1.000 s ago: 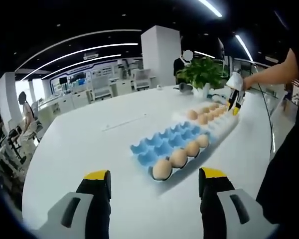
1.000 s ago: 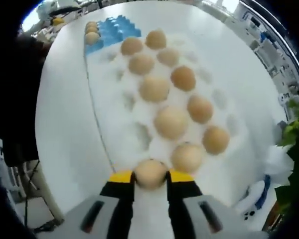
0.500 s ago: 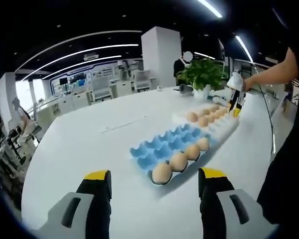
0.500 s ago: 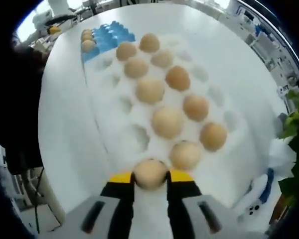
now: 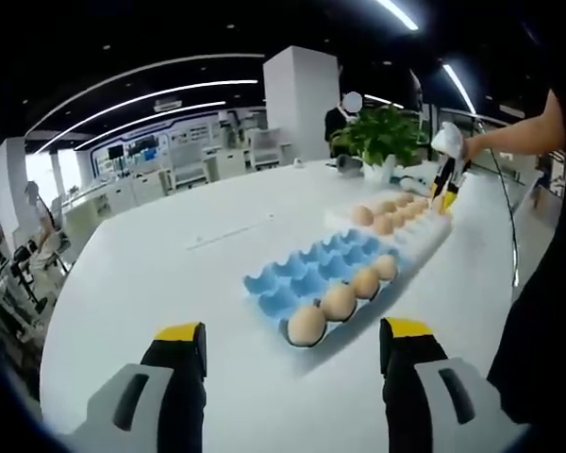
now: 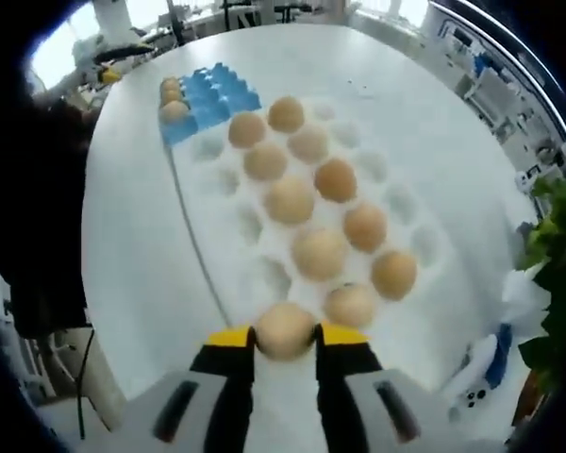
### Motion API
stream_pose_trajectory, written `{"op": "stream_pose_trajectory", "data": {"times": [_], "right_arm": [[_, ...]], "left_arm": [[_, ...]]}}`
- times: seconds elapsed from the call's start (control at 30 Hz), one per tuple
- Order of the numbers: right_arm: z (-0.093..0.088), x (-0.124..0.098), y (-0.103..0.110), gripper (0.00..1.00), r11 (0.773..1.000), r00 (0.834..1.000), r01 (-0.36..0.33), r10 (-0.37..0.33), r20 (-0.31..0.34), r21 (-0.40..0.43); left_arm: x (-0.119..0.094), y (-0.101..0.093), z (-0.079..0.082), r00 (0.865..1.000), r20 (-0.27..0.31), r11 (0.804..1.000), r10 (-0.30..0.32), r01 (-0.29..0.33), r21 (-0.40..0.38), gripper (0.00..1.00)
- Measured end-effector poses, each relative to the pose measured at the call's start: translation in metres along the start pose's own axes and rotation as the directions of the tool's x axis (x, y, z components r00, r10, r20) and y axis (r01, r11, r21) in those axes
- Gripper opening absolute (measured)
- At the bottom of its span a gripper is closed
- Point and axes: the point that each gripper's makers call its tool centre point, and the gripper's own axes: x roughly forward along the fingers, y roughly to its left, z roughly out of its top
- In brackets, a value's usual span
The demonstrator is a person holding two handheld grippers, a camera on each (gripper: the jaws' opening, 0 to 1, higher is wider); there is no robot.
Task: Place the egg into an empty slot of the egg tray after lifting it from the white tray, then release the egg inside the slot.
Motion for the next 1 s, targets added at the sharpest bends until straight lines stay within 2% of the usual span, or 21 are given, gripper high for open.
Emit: {"op": "stream_pose_trajectory", "data": {"times": [0.07, 0.33, 0.77, 1.0], "right_arm": [[-0.001, 0.0, -0.001, 0.24, 1.0, 1.0, 0.005, -0.005, -0.001, -0.003], [-0.003, 0.0, 0.003, 0.24, 1.0, 1.0, -0.001, 0.001, -0.01, 0.0], [0.016, 0.002, 0.013, 0.24, 0.999, 1.0, -0.013, 0.013, 0.008, -0.049], [0.024, 0.006, 0.016, 0.24, 0.997, 1.0, -0.017, 0.018, 0.012, -0.081]], "left_arm": [[0.001, 0.0, 0.0, 1.0, 0.0, 1.0, 0.002, -0.002, 0.01, 0.86], [0.001, -0.003, -0.004, 1.0, -0.012, 1.0, -0.016, 0.016, -0.006, 0.85], [0.002, -0.004, -0.004, 1.0, -0.007, 1.0, -0.022, 0.022, -0.007, 0.82], [-0.001, 0.003, -0.003, 1.0, 0.005, 1.0, 0.007, -0.006, -0.009, 0.82]]}}
